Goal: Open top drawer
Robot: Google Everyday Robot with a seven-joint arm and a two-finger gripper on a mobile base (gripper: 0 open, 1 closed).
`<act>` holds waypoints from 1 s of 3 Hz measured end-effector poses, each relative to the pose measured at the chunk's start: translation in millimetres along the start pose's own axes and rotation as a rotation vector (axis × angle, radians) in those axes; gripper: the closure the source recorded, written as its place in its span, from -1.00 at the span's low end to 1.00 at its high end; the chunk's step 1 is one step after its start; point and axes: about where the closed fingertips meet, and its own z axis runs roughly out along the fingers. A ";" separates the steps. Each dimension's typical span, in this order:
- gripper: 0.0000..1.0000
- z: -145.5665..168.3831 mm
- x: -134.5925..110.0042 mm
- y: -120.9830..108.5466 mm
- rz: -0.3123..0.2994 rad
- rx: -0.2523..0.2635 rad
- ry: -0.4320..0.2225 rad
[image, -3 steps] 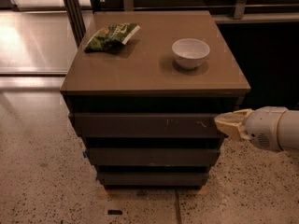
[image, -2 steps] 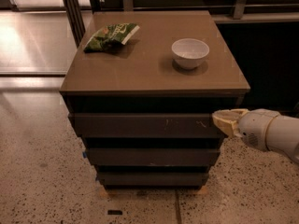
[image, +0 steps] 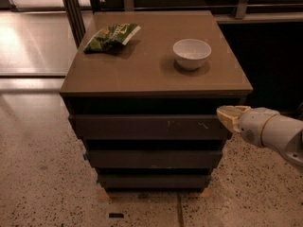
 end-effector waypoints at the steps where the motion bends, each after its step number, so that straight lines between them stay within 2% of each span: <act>1: 1.00 3.1 6.1 0.1 0.015 0.009 0.016; 2: 1.00 22.6 15.5 -5.8 0.035 0.018 0.001; 3: 1.00 55.7 28.5 -8.2 0.050 0.000 -0.011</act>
Offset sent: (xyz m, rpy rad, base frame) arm 0.0394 -0.0020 -0.0600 0.0655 0.0128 -0.0573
